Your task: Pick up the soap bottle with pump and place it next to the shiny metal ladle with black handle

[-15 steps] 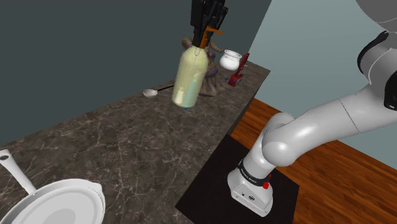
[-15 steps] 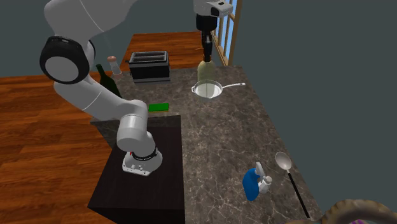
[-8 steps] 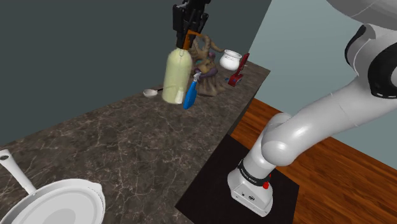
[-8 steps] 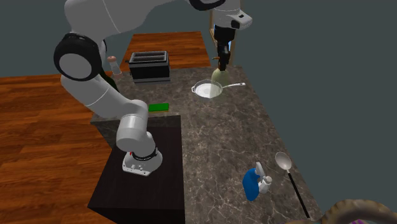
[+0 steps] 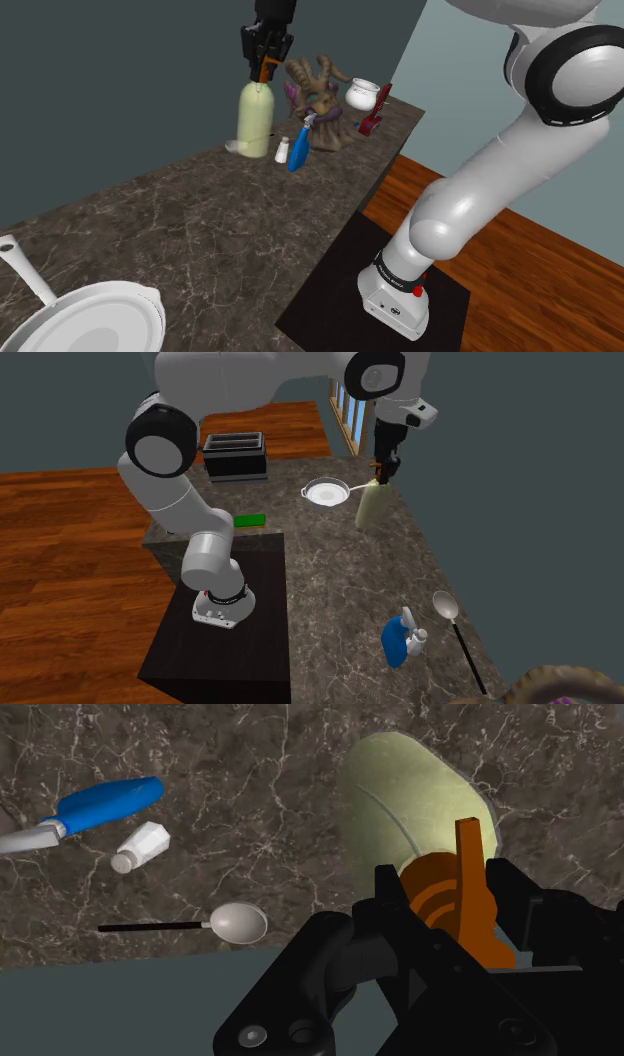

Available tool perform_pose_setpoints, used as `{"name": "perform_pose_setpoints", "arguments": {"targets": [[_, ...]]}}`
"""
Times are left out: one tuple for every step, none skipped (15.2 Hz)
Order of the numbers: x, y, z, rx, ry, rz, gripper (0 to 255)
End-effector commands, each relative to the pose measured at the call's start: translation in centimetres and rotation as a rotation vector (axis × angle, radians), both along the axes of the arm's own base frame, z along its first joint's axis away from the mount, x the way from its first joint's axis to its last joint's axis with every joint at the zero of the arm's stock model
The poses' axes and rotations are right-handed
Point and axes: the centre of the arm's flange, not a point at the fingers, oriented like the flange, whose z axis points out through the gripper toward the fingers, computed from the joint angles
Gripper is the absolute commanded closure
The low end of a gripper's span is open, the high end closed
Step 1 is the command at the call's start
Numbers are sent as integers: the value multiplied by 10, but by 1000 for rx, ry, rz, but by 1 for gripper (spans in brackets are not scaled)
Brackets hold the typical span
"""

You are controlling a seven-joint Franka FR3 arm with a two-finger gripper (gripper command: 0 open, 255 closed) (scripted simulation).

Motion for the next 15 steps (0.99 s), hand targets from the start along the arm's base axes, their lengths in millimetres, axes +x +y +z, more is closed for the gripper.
{"name": "perform_pose_setpoints", "arguments": {"targets": [[22,-2,-13,0,-1,0,255],[33,-5,-19,0,-1,0,255],[45,-7,-25,0,-1,0,255],[56,-10,-31,0,-1,0,255],[68,-12,-38,0,-1,0,255],[79,-15,-44,0,-1,0,255],[90,-17,-50,0,-1,0,255],[102,-20,-56,0,-1,0,255],[113,-22,-62,0,-1,0,255],[125,-25,-68,0,-1,0,255],[136,-28,-74,0,-1,0,255],[147,-30,-80,0,-1,0,255],[159,-33,-87,0,-1,0,255],[170,-35,-93,0,-1,0,255],[182,-38,-99,0,-1,0,255]]}}
